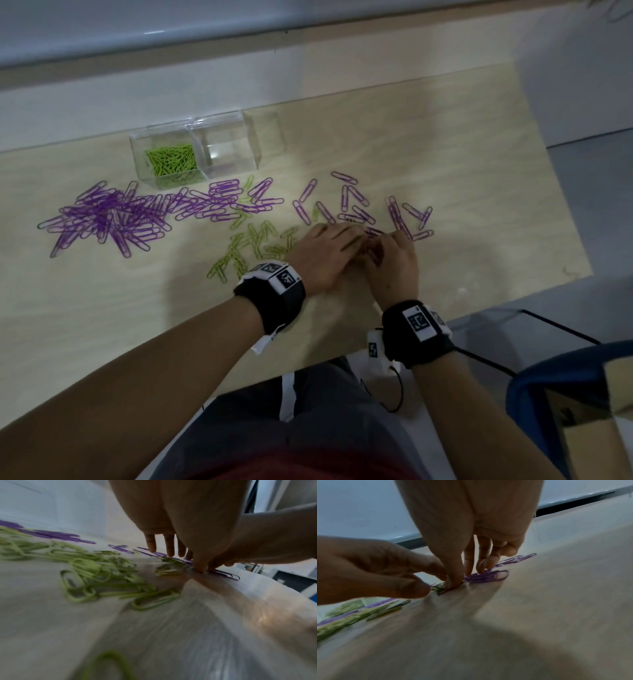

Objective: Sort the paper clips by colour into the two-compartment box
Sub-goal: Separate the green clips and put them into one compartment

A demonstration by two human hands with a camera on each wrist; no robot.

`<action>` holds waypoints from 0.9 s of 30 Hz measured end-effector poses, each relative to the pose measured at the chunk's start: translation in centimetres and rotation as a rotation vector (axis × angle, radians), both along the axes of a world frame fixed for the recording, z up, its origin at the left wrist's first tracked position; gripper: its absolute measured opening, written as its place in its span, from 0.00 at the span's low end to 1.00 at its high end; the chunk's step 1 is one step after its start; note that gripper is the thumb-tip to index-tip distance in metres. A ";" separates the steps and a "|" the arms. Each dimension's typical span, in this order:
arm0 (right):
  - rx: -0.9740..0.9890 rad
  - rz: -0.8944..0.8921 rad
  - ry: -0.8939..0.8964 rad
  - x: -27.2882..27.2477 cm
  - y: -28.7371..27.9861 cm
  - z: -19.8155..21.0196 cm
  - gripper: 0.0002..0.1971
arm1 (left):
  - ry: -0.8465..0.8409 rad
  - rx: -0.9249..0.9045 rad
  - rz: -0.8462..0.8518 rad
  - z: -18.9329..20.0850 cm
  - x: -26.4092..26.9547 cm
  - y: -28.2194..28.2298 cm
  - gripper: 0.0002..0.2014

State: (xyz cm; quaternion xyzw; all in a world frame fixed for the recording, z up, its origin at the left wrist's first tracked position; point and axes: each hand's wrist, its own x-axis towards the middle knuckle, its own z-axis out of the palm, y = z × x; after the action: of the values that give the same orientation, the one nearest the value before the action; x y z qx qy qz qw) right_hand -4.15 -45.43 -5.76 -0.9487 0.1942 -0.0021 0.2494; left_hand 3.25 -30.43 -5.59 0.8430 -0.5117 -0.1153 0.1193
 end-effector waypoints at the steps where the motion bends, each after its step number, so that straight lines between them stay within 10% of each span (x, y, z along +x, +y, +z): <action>1: -0.011 -0.009 0.005 -0.1 -0.4 0.0 0.10 | -0.020 0.017 -0.019 -0.2 -0.1 0.1 0.20; 18: 0.035 0.447 0.027 6.8 5.8 1.4 0.17 | 0.060 0.007 0.207 0.7 -0.3 11.0 0.21; 27: -0.096 0.466 -0.010 0.4 8.2 1.8 0.23 | 0.058 0.193 0.284 1.5 2.4 6.6 0.26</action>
State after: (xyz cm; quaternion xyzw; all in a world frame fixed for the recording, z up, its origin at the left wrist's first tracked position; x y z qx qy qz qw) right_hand -3.74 -37.19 -4.00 -0.9787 -0.0317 0.0415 0.1986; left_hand 5.66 -23.79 -4.10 0.9107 -0.3702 -0.1702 0.0677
